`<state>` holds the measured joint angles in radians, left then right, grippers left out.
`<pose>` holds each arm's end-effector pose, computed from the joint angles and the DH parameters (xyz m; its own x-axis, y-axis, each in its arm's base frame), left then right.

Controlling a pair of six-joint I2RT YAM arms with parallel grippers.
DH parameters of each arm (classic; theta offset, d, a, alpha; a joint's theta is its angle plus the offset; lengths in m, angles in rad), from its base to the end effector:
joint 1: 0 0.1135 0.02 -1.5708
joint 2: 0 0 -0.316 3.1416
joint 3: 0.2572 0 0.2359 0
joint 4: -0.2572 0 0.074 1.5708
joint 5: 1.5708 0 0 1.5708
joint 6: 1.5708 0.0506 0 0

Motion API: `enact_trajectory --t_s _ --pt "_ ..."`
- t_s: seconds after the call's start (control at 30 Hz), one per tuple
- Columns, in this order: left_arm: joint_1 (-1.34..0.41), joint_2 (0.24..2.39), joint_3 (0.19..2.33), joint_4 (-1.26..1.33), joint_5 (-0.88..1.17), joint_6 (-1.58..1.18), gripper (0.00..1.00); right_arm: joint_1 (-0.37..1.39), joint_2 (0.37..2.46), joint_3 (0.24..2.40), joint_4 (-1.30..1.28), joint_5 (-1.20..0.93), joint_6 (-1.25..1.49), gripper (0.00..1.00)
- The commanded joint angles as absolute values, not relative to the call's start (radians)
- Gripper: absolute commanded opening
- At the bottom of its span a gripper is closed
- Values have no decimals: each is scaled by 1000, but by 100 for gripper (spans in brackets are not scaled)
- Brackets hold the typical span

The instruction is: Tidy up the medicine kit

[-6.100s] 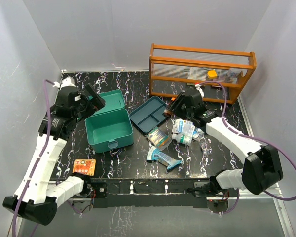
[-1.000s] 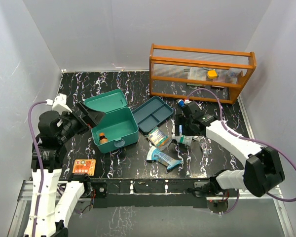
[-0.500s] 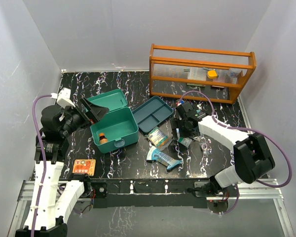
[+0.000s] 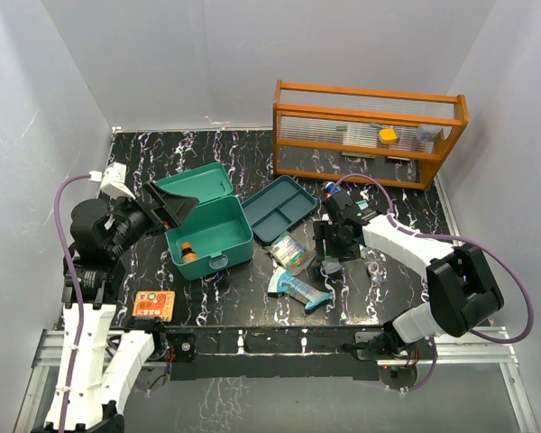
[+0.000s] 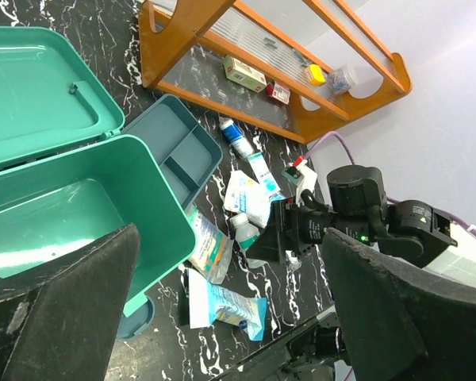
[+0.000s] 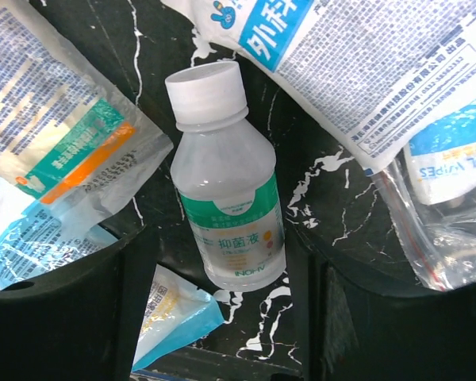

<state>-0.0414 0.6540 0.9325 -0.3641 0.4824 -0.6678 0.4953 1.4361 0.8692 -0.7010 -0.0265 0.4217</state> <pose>0.0894 -0.0272 0.4160 -0.3758 -0.5335 -0.7578 0.3385 0.6822 -0.6481 0.2100 0.1150 0.2358 -0.9635 -0.0554 -0.2618 -0.0961 0.9847 0.1452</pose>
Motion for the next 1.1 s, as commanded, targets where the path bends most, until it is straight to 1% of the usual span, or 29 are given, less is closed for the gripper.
enact_trajectory --t_s 0.0,0.17,0.3,0.47,0.53,0.6,0.67,0.93,1.0,1.07 --pt "-39 657 920 -360 494 -638 99 494 1417 872 -642 -58 454 63" --pt "-38 656 895 -359 488 -642 99 494 1445 873 -612 -73 455 62" --pt "-38 661 891 -369 477 -634 99 495 1457 874 -604 -24 475 59" --pt "-39 669 891 -379 460 -625 99 495 1471 862 -592 -8 476 58" --pt "-38 673 894 -386 446 -620 99 495 1485 861 -586 -16 478 55" --pt "-39 676 902 -415 403 -620 99 495 1486 858 -576 -20 479 49" --pt "-39 678 908 -471 344 -624 99 495 1475 851 -556 -18 480 48" --pt "-38 674 914 -567 254 -609 99 495 1489 842 -544 -3 492 49" --pt "-39 673 914 -577 238 -608 99 495 1493 842 -542 8 498 45" --pt "-38 673 917 -586 229 -608 99 496 1479 848 -544 21 507 39"
